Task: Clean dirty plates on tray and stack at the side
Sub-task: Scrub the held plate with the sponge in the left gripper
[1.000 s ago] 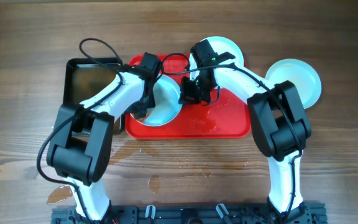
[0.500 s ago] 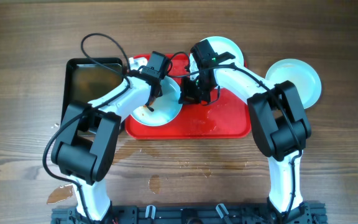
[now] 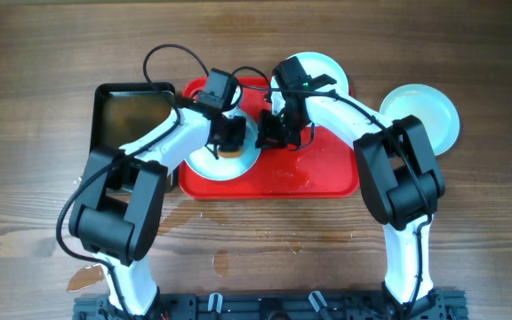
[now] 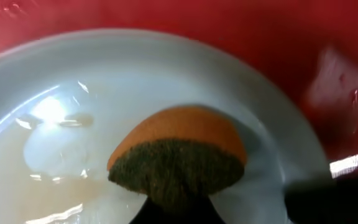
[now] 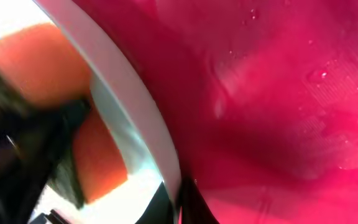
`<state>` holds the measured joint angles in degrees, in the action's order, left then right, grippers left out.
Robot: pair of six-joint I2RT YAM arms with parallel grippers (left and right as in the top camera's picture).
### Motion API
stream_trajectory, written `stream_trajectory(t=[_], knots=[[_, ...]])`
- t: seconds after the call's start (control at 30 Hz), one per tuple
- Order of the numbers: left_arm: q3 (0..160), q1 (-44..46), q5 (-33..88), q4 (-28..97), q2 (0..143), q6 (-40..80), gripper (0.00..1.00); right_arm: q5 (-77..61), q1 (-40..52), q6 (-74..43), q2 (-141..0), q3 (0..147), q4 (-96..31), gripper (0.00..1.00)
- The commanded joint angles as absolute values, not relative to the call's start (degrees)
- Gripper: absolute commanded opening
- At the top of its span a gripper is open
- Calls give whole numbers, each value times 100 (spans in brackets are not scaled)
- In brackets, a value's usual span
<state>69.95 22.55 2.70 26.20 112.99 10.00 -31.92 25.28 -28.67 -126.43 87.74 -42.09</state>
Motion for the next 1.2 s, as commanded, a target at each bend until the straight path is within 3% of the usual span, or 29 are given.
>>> stream_trajectory(t=[0.0, 0.1, 0.17, 0.43, 0.57, 0.7, 0.9, 1.03, 1.17], knots=[[6733, 2185, -1706, 2707, 11745, 2576, 4, -3286, 2477, -2847, -12768, 8764, -4141, 4], [6733, 2185, -2322, 3389, 11745, 3229, 4, -3284, 2477, -2851, -12768, 8764, -4132, 4], [6733, 2191, -1988, 3883, 11745, 3151, 4, -3284, 2477, -2851, -12768, 8764, -4115, 4], [6735, 2200, 2541, 4652, 11745, -139, 4, -3288, 2477, -2864, -12768, 8764, -4101, 4], [6733, 2196, 2298, 3765, 11745, -211, 4, -3288, 2477, -2862, -12768, 8764, -4101, 4], [6733, 2193, 121, 2445, 11745, 1232, 4, -3286, 2477, -2849, -12768, 8764, -4119, 4], [6733, 2193, -2069, 3452, 11745, 3553, 4, -3286, 2477, -2851, -12768, 8764, -4115, 4], [6733, 2200, -1081, 4303, 11745, 3321, 4, -3286, 2477, -2849, -12768, 8764, -4115, 4], [6733, 2200, 1474, 4589, 11745, 871, 4, -3288, 2477, -2864, -12768, 8764, -4080, 4]])
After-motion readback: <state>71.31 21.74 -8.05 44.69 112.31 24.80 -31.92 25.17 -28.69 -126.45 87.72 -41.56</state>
